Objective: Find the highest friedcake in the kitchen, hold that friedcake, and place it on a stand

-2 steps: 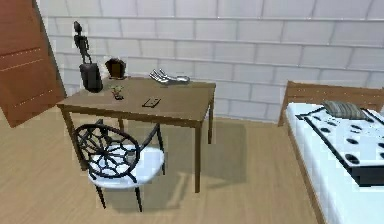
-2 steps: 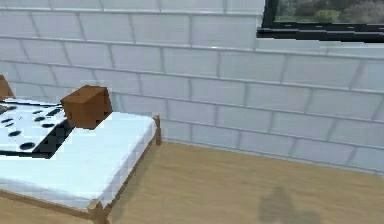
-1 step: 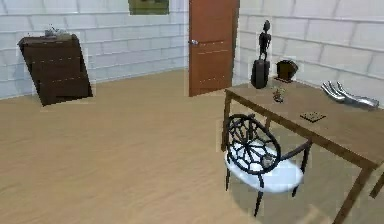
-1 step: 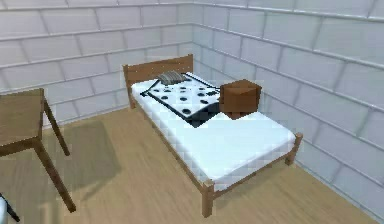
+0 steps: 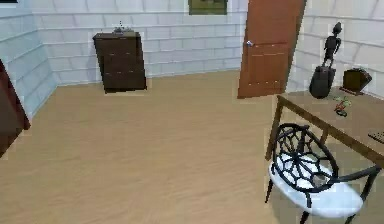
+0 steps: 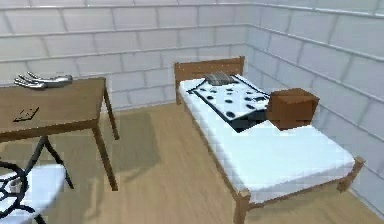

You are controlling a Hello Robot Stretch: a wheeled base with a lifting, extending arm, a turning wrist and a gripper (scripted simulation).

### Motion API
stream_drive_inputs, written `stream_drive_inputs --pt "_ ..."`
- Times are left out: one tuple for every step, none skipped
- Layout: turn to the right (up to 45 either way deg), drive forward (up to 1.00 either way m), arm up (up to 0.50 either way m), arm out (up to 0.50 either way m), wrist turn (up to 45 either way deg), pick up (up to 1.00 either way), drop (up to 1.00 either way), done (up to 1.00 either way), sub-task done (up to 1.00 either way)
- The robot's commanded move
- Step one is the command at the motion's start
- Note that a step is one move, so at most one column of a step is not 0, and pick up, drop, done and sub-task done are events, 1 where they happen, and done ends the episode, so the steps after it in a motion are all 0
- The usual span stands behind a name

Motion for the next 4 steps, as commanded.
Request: stream_drive_inputs --pt "0.0 1.0 0.0 0.0 0.0 0.0 0.0 0.0 0.0" --pt "-9.0 0.0 0.0 0.0 0.0 0.0 0.0 0.0 0.0" --pt "0.0 0.25 0.0 0.0 0.0 0.0 0.0 0.0 0.0" --pt "9.0 0.0 0.0 0.0 0.0 0.0 0.0 0.0 0.0"
